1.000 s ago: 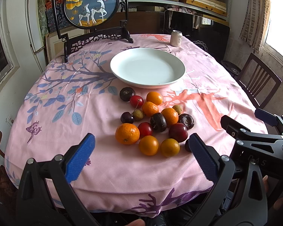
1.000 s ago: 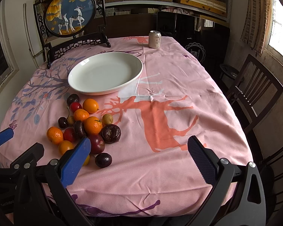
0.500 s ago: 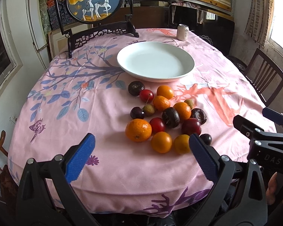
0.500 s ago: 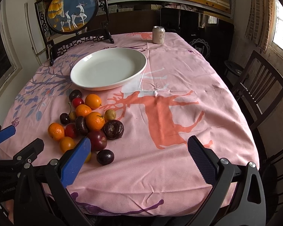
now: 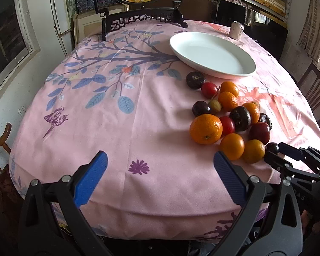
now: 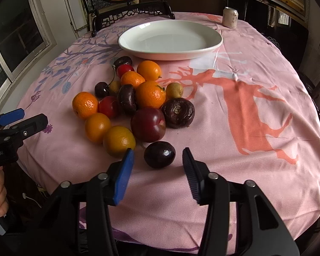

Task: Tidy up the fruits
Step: 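Grasp a dark plum with the right tool while the left tool grasps an orange, place both on plate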

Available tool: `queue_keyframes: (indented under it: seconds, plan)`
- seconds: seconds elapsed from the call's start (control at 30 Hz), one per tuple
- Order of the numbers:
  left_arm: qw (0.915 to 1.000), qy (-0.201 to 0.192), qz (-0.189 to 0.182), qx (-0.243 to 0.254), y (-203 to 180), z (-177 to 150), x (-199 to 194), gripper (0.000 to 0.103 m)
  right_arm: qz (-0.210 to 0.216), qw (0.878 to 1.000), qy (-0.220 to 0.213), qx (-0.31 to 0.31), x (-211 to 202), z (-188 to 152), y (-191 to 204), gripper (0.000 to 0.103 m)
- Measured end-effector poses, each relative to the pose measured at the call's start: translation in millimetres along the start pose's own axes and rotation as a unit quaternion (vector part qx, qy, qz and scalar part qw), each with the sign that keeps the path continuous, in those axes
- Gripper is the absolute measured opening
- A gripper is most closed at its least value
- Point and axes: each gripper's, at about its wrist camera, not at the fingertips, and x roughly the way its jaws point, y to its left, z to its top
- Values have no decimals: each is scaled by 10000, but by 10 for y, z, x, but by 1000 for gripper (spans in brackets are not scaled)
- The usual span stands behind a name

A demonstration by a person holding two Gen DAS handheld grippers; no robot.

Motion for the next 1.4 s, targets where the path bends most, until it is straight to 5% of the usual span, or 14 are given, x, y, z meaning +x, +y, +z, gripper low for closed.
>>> queue_keyframes:
  seconds: [0.03, 0.53, 0.6, 0.7, 0.9, 0.97, 1.4]
  plan:
    - [10000, 29, -46, 39, -23, -11, 4, 101, 79, 9999, 65, 48, 50, -1, -21, 32]
    - [9949, 513, -690, 535, -551, -110, 274, 99, 142, 9981, -246, 548, -221, -49, -393, 31]
    - [9946, 559, -672, 551, -620, -98, 356, 93, 198, 9976, -250, 607, -228, -59, -440, 32]
    - [9944, 682, -631, 510, -707, -52, 502, 69, 244, 9971, -267, 676, -236, -73, -489, 32]
    - [9953, 598, -618, 443, -809, 84, 593, 51, 295, 9966, -258, 723, -232, -74, -545, 32]
    - [9951, 565, -681, 444, -827, 106, 592, 38, 340, 9967, -221, 697, -210, -80, -538, 32]
    - [9943, 204, -979, 362, -610, 123, 149, 37, 380, 9964, -465, 603, -366, 15, -496, 32]
